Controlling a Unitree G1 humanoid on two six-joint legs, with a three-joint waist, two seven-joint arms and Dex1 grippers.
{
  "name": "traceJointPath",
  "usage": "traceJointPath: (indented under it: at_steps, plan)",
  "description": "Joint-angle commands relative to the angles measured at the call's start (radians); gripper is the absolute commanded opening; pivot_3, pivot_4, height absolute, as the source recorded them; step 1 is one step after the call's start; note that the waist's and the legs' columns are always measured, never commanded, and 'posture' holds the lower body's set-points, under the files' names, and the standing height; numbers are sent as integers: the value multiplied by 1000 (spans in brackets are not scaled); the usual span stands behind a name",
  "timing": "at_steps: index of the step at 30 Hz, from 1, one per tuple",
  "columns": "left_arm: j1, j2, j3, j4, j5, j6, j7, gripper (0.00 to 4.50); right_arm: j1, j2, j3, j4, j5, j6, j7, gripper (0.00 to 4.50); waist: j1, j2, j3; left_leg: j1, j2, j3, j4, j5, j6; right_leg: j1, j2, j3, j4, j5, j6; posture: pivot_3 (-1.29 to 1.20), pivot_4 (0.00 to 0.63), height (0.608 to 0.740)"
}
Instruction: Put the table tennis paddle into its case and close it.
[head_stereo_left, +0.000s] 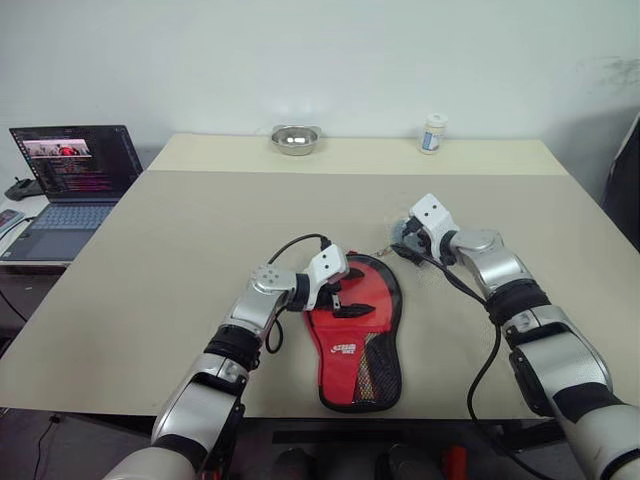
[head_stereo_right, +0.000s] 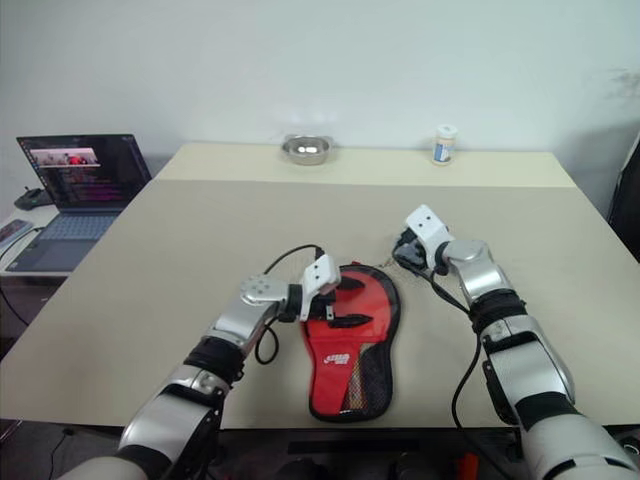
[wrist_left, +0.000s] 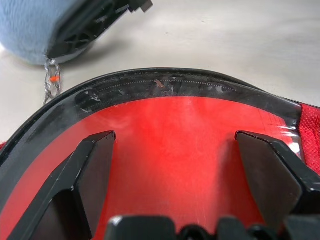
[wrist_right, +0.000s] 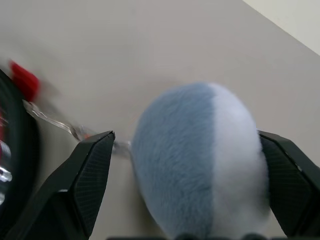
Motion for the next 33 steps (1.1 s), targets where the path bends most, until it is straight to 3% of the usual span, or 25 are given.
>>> traceJointPath:
  at_steps: [1, 9, 13, 16, 24, 33]
  plan:
    - [35, 9, -28, 7, 22, 5, 3, 4230, -38, 7, -16, 41, -19, -44, -9, 3835, 0, 0, 0, 0, 0, 0, 0, 0, 0, 0, 0, 0, 0, 0, 0, 0, 150, 740]
    - [46, -4, -43, 57, 40, -17, 25, 4230, -41, 9, -25, 37, -38, -47, 5, 1229, -1, 1, -1, 1, 0, 0, 0, 0, 0, 2, 0, 0, 0, 0, 0, 0, 150, 740]
    - [36, -24, -48, 125, 50, -34, 46, 4230, -18, -42, 29, -58, -104, -92, 36, 489, 3, 2, -2, 2, -1, -1, 1, 0, 0, 3, -3, -1, 0, 0, 0, 0, 150, 740]
    - [22, -41, -46, 174, 55, -47, 64, 4230, 26, -87, 64, -167, -150, -117, 70, 332, 7, 4, -4, 2, -3, -1, 1, 0, 0, 4, -3, -1, 0, 0, 0, 0, 150, 740]
    - [-56, -94, -59, 386, 85, -106, 88, 4230, 342, -361, 61, -799, -205, 13, 290, 318, 26, 6, -8, 1, -5, -2, 3, 0, 0, 6, -4, -3, -2, -2, 7, 0, 150, 740]
    - [-107, -125, -90, 515, 141, -171, 64, 4230, 688, -610, -70, -1304, -74, 291, 507, 313, 33, 7, -23, 2, -5, -2, 3, 0, 0, 8, -4, -6, -6, -2, 9, 0, 150, 740]
